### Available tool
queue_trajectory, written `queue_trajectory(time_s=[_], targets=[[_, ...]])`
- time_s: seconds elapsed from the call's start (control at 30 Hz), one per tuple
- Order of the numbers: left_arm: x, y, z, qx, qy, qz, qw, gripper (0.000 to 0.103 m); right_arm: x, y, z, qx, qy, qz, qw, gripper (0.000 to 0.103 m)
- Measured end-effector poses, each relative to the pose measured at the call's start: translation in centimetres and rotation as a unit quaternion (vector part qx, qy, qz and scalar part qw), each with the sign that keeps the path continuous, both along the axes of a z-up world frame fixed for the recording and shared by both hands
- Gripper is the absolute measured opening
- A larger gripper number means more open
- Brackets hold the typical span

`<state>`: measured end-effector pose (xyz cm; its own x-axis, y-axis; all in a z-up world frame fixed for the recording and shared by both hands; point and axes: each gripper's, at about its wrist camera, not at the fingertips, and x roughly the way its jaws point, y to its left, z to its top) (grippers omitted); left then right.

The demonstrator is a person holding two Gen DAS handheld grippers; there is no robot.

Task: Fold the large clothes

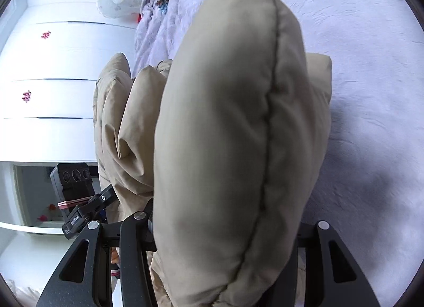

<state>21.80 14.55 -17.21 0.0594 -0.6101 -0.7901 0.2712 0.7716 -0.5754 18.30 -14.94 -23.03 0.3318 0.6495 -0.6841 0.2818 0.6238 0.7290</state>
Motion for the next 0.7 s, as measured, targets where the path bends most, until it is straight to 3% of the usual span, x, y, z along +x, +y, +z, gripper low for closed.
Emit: queue_trajectory(time_s=[0.1,0.17,0.3,0.37,0.47,0.53,0.6,0.7], targets=[[0.4,2.0,-3.7,0.008,0.028,0.03,0.9991,0.084,1.5,0.7,-1.4,-0.023,0.022,0.005,0.999,0.055],[-0.2,2.6,-4.1,0.01,0.031,0.039,0.9987,0.084,1.5,0.5,-1.3,-0.025,0.035,0.001,0.999,0.056],[-1.6,4.9,-1.1,0.058,-0.023,0.064,0.996,0.08,-0.2,-0.1,1.2,-0.089,0.054,0.01,0.995,0.061],[-1.1,6.0,1.2,0.062,-0.054,0.074,0.9939,0.071,-1.7,-1.0,3.1,-0.139,0.057,-0.003,0.989,0.061],[0.7,7.2,3.8,0.069,-0.106,0.075,0.9891,0.071,-3.6,-2.1,6.5,-0.198,0.036,-0.046,0.978,0.06],[2.9,5.3,4.9,0.081,-0.13,0.062,0.9862,0.071,-3.2,-1.0,8.3,-0.196,0.009,-0.059,0.979,0.047],[5.2,4.3,4.6,0.086,-0.138,0.048,0.9856,0.071,-4.1,-0.1,9.4,-0.174,-0.019,-0.052,0.983,0.045],[7.3,-0.1,3.2,0.1,-0.132,0.026,0.9858,0.071,-3.6,4.9,9.9,-0.156,-0.05,0.012,0.986,0.039]])
